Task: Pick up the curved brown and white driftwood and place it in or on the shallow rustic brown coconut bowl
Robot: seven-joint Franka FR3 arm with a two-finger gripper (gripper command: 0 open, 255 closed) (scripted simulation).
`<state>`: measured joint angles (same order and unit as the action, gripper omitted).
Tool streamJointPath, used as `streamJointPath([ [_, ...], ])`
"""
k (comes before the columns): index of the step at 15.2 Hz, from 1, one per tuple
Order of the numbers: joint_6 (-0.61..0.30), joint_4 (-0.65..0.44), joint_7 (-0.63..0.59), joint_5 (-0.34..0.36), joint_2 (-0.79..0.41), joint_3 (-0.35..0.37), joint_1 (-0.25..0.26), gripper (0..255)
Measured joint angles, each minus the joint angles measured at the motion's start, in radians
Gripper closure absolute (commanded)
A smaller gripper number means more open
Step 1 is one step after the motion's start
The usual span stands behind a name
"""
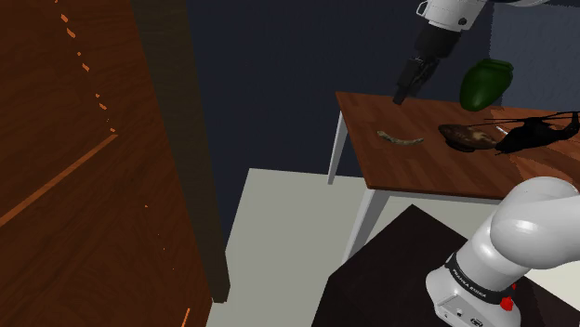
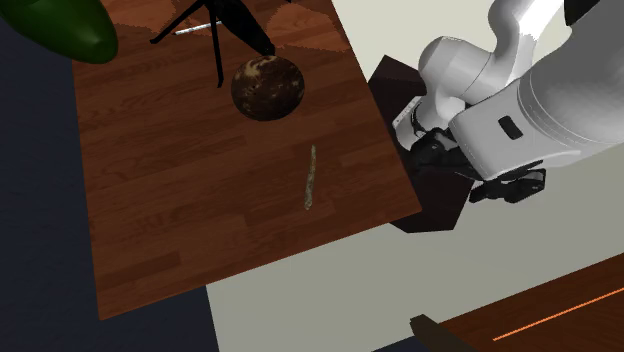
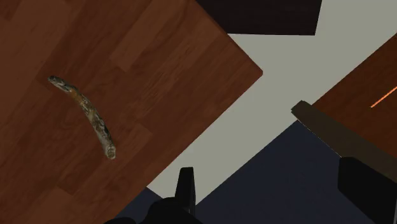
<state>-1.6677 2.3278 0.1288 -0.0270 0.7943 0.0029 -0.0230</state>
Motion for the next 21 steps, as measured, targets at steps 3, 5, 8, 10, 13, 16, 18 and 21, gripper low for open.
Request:
streamJointPath([
  [3, -0.021, 0.024, 0.036, 0.016, -0.002, -0.024, -0.003, 0],
  [5, -0.051, 0.051, 0.086, 0.039, -0.013, -0.054, -0.007, 0],
  [8, -0.096, 0.091, 0.172, 0.078, -0.029, -0.109, -0.016, 0],
  [10, -0.149, 0.126, 0.233, 0.108, -0.055, -0.151, -0.023, 0],
  [13, -0.201, 0.137, 0.317, 0.144, -0.103, -0.207, -0.031, 0],
  [16, -0.277, 0.158, 0.402, 0.179, -0.165, -0.266, -0.037, 0],
  [18, -0.317, 0.154, 0.465, 0.200, -0.211, -0.310, -0.043, 0],
  [21, -0.392, 0.146, 0.552, 0.222, -0.297, -0.370, -0.043, 0],
])
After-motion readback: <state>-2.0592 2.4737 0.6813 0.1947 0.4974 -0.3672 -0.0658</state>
